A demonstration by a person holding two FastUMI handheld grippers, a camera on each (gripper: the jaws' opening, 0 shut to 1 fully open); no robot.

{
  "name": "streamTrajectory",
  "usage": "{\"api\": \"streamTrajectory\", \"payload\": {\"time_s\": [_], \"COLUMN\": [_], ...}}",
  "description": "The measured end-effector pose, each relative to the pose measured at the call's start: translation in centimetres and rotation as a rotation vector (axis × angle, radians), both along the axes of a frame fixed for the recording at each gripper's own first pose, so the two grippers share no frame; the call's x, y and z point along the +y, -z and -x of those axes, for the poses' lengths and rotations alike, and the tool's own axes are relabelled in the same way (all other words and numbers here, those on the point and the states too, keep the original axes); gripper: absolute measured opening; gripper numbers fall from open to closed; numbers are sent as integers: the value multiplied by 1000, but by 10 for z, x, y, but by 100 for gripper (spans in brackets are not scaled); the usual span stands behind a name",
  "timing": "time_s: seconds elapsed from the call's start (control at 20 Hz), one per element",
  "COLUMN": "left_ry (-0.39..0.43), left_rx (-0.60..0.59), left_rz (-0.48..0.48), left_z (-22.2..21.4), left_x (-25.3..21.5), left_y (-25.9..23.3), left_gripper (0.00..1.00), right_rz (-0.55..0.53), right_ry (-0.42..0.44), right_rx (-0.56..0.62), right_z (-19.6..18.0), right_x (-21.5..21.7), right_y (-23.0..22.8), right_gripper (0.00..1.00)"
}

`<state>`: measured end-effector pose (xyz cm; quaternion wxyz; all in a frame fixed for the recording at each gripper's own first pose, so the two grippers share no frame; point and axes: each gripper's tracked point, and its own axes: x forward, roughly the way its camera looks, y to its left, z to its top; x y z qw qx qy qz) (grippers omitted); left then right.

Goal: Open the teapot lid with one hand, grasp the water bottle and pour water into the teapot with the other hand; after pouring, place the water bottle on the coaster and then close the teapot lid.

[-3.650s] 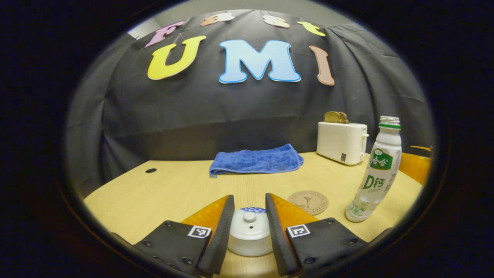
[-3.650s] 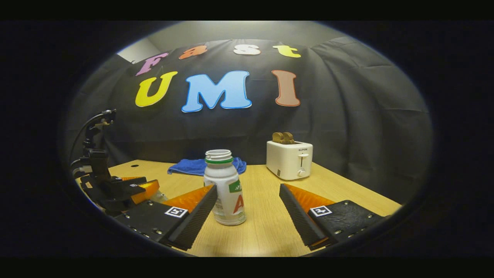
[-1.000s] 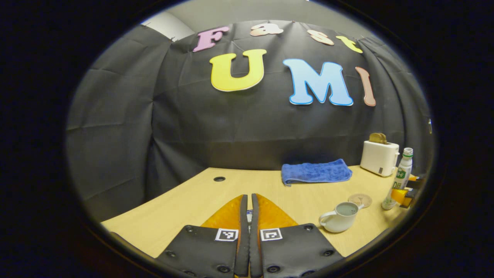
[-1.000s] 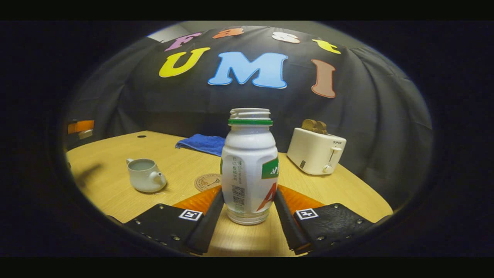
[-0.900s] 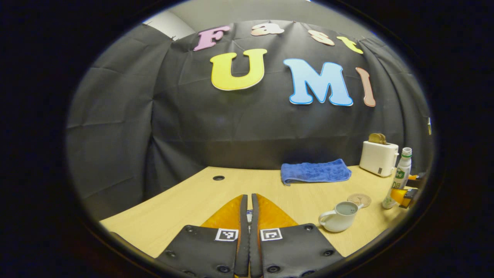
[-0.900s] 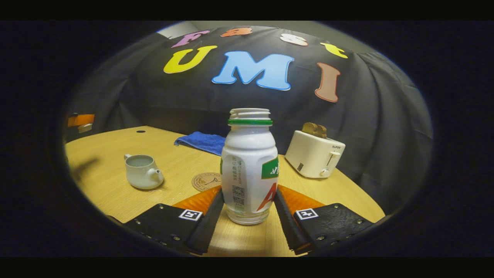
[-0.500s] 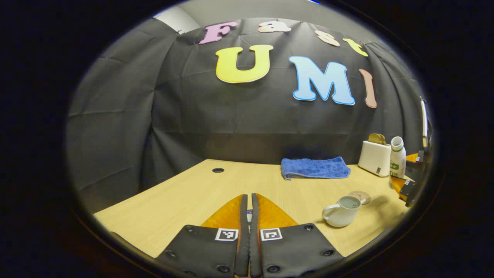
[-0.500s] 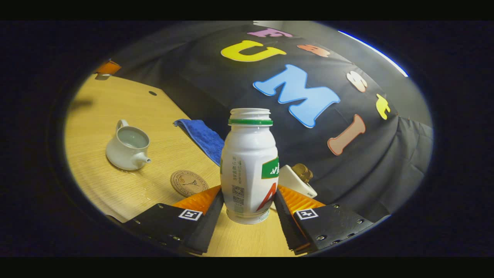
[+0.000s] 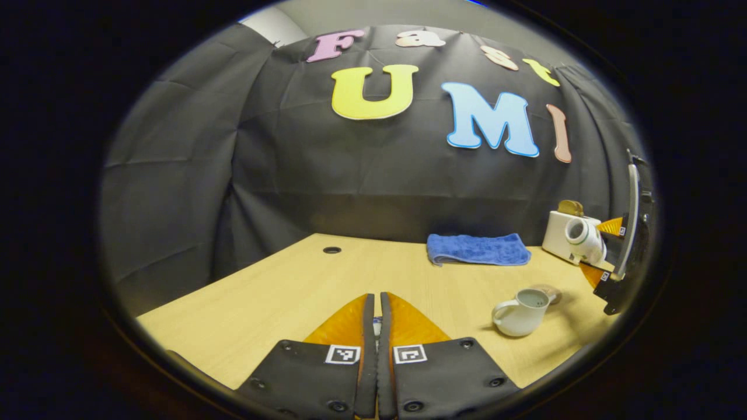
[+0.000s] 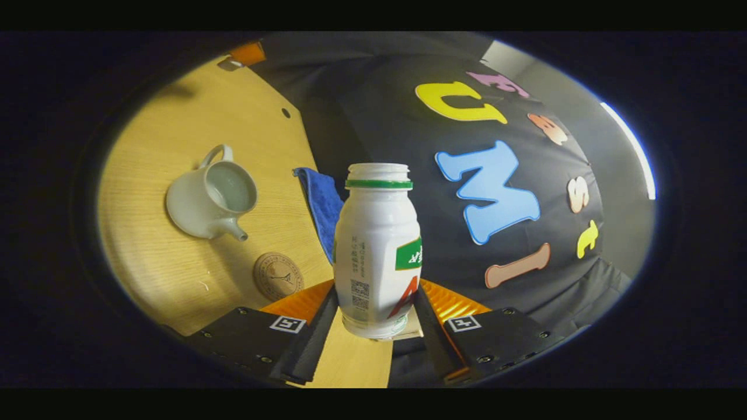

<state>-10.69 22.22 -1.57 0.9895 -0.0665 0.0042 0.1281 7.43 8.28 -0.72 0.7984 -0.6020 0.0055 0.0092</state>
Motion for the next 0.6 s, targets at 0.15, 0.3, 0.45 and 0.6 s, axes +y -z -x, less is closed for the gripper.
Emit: {"api": "streamTrajectory", "payload": {"time_s": [0.15, 0.3, 0.45, 0.6], "left_ry": [0, 10, 16, 16], "left_rx": [2, 6, 9, 10], "left_rz": [4, 1, -3, -4], "left_z": [0, 0, 0, 1], "left_x": [2, 0, 0, 2], "left_y": [4, 8, 9, 9], "left_gripper": [10, 7, 7, 7], "right_rz": [76, 151, 199, 260], "right_ry": [-6, -13, -28, -34], "right_rx": [-11, -39, -43, -61], "right_z": [-5, -3, -2, -5], "right_x": [4, 8, 13, 15], "right_y": [-2, -8, -8, -14], "right_gripper": [73, 73, 73, 73]}}
